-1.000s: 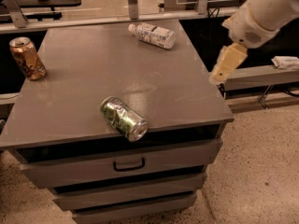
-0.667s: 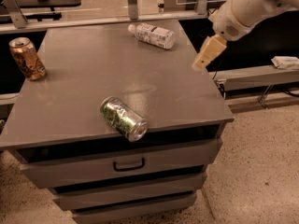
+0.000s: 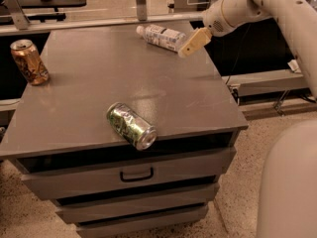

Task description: Move blue plastic bottle near orange can

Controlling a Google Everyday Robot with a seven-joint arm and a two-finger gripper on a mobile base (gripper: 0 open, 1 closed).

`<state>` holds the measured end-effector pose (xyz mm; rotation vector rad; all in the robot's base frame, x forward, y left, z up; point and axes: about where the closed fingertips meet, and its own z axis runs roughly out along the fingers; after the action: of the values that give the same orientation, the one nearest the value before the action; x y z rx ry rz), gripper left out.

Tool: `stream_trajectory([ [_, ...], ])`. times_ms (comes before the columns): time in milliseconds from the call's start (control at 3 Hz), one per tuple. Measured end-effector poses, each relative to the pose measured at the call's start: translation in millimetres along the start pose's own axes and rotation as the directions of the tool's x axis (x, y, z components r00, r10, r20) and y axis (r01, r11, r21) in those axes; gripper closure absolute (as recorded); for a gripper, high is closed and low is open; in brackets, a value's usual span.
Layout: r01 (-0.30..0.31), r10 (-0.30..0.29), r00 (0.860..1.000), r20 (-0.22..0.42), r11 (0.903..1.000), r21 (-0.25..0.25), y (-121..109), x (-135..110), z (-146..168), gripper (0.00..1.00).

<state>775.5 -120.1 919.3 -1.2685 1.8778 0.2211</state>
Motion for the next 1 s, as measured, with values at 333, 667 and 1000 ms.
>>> stream_trajectory([
  [333,-0.070,0.069,0.994,0.084,0.9975,0.008,-22.6,-6.0,31.2,0.00],
  [667,-0.131,0.129,0.983,0.133,0.9913,0.009,-35.9,-8.7,60.0,0.00],
  [1000,-0.177,0.175,0.975,0.139,0.9841,0.005,-40.9,-7.4,84.7,0.00],
])
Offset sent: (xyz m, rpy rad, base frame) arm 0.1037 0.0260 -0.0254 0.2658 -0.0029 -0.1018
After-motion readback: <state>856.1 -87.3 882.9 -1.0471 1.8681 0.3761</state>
